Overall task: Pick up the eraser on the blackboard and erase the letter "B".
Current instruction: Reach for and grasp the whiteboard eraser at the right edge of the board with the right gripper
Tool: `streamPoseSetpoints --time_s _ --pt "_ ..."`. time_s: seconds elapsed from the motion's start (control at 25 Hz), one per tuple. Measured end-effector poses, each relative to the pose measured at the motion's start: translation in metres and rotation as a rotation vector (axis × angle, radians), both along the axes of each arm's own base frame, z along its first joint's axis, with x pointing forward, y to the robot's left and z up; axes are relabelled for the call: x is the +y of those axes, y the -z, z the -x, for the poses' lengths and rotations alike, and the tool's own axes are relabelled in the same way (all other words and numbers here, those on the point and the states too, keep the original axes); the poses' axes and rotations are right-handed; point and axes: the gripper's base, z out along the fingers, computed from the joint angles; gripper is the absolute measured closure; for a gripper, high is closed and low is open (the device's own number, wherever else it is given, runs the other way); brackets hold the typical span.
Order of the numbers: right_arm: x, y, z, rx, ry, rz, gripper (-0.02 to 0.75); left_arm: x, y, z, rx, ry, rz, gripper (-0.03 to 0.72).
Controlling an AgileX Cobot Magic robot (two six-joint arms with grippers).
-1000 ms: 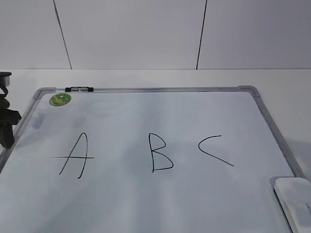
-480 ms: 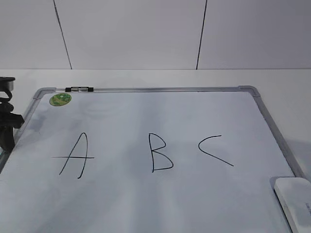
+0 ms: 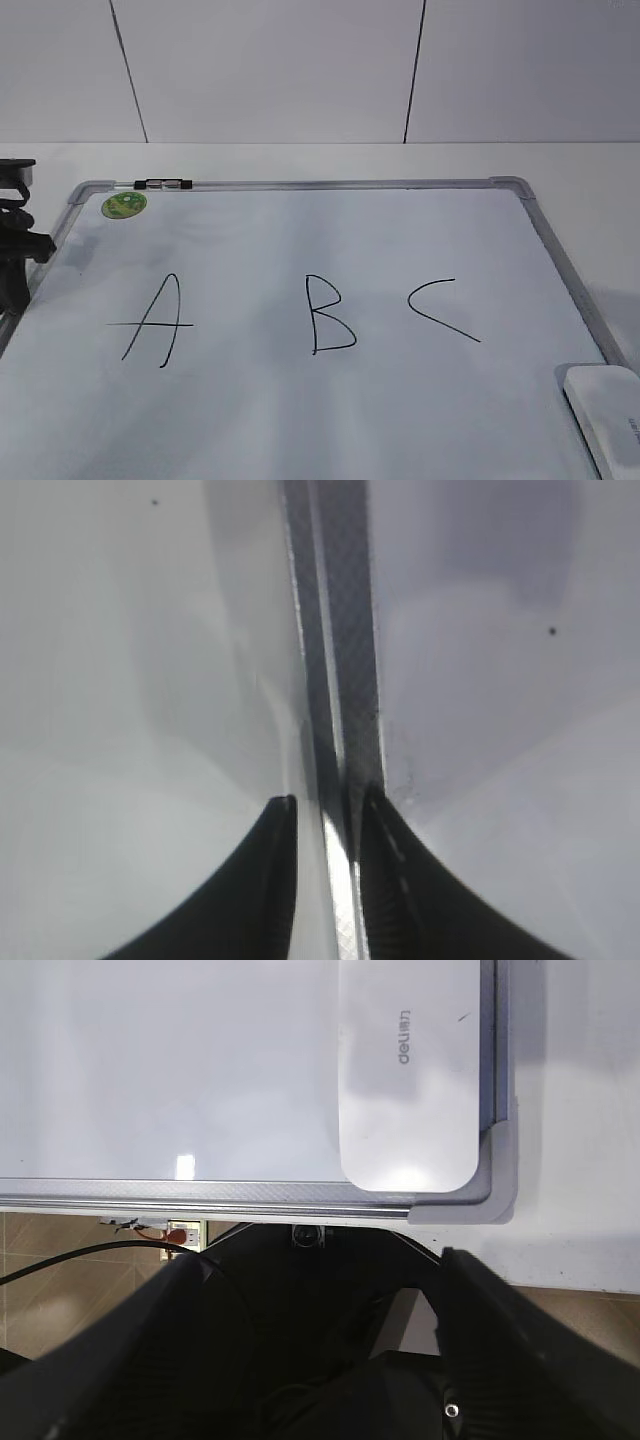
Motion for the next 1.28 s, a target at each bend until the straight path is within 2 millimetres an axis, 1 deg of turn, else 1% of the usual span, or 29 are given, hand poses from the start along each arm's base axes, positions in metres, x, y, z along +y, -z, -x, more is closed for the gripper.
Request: streamPoseSetpoints --time_s 0.16,0.32,0.48,0.6,0.76,0.88,1.04,1.28 --pt "0.0 0.0 0.0 0.0 0.001 0.0 0.165 -0.001 0.0 0.0 0.001 -0.002 0.006 0.622" --pt "0.0 0.0 0.0 0.0 0.001 0.0 0.165 -0.001 0.0 0.0 0.002 -0.018 0.009 0.657" --pt "0.0 0.0 0.0 -0.001 -0.003 0.005 0.165 -0.001 0.0 0.0 0.003 -0.024 0.011 0.66" --pt "-0.004 0.001 -0.001 -0.006 0.002 0.054 0.16 -0.001 0.0 0.0 0.005 -0.026 0.011 0.66" --pt "-0.009 0.002 -0.001 -0.012 0.006 0.109 0.091 -0.001 -0.001 0.0 0.003 -0.026 0.011 0.66" --pt "-0.009 0.002 -0.003 0.0 0.009 0.105 0.068 -0.001 -0.001 0.0 0.004 -0.026 0.011 0.66" --pt "-0.006 0.006 -0.014 0.042 0.009 0.085 0.064 -0.001 -0.001 0.0 0.004 -0.027 0.013 0.661" --pt "-0.003 0.019 -0.04 0.127 0.013 0.094 0.06 -0.002 -0.001 0.0 0.004 -0.031 0.019 0.663"
